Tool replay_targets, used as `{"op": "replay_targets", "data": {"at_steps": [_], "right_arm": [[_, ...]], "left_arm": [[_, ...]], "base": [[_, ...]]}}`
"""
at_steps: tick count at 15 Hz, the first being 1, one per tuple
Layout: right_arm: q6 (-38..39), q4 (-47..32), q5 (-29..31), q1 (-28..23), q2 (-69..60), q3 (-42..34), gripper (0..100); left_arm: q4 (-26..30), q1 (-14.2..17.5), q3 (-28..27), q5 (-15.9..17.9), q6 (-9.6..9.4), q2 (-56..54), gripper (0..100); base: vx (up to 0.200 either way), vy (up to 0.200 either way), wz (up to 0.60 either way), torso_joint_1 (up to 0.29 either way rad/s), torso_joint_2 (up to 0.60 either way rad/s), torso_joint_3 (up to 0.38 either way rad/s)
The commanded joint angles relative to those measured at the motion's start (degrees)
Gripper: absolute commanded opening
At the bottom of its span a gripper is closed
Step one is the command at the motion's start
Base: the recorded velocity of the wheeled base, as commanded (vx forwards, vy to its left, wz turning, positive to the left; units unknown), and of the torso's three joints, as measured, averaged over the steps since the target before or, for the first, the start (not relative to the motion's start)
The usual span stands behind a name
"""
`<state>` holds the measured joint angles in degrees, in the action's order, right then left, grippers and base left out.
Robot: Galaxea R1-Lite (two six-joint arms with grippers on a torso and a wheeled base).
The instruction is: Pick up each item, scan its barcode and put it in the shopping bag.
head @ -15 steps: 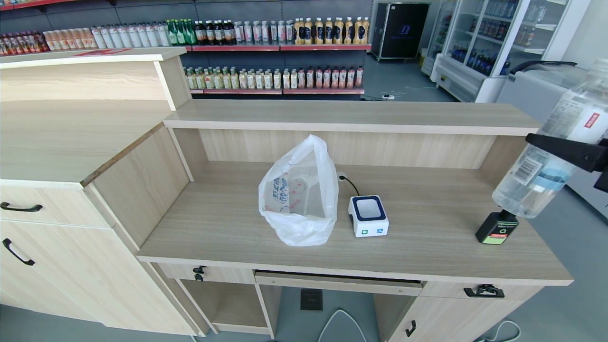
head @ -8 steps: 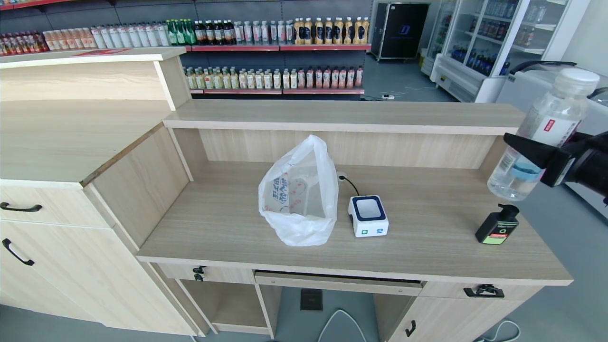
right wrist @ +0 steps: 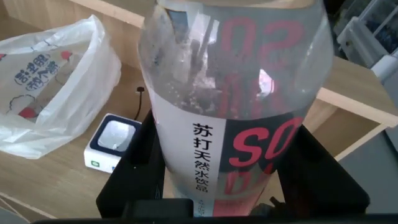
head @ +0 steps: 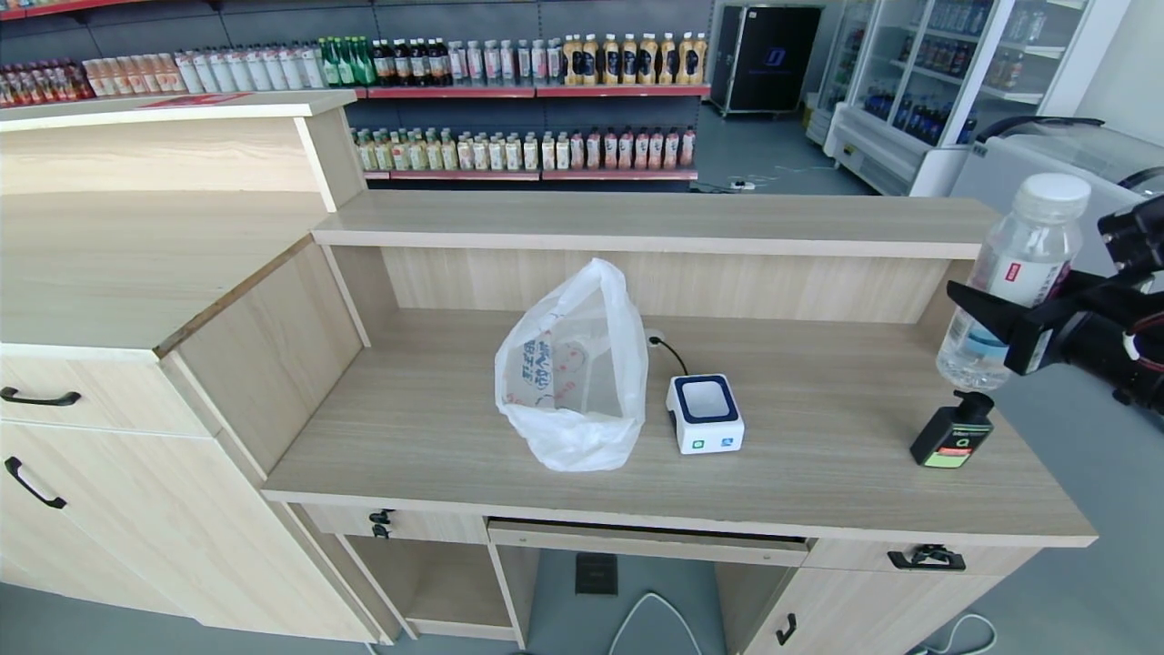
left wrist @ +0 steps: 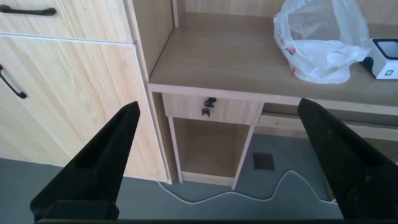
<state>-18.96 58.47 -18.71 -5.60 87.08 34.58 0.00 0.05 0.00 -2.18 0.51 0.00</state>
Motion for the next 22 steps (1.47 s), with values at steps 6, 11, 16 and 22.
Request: {"op": "replay_targets", "data": {"at_steps": [6, 11, 16, 22], "right_arm": [[-1.6, 2.6, 10.1, -0.5, 1.7, 0.5, 0], [-8.8, 5.1, 9.7, -2.9, 6.1, 1.2, 0], [-9.6, 17.1, 6.3, -3.1, 18.0, 1.9, 0], [-13.0, 19.4, -3.4, -2.9, 24.6, 8.1, 0]], "left_arm": [[0.0, 0.0, 0.0, 0.0, 0.02, 0.0, 100], [0.0, 0.0, 0.0, 0.0, 0.02, 0.0, 100], [0.0, 0.0, 0.0, 0.0, 0.02, 0.0, 100], [0.0, 0.0, 0.0, 0.0, 0.02, 0.0, 100]], "base": [[0.0, 0.0, 0.5, 0.003, 0.0, 0.0], [0.0, 0.0, 0.24, -0.041, 0.1, 0.06], [0.0, 0.0, 0.0, -0.149, 0.36, 0.203], [0.0, 0.0, 0.0, -0.028, 0.09, 0.043]]}}
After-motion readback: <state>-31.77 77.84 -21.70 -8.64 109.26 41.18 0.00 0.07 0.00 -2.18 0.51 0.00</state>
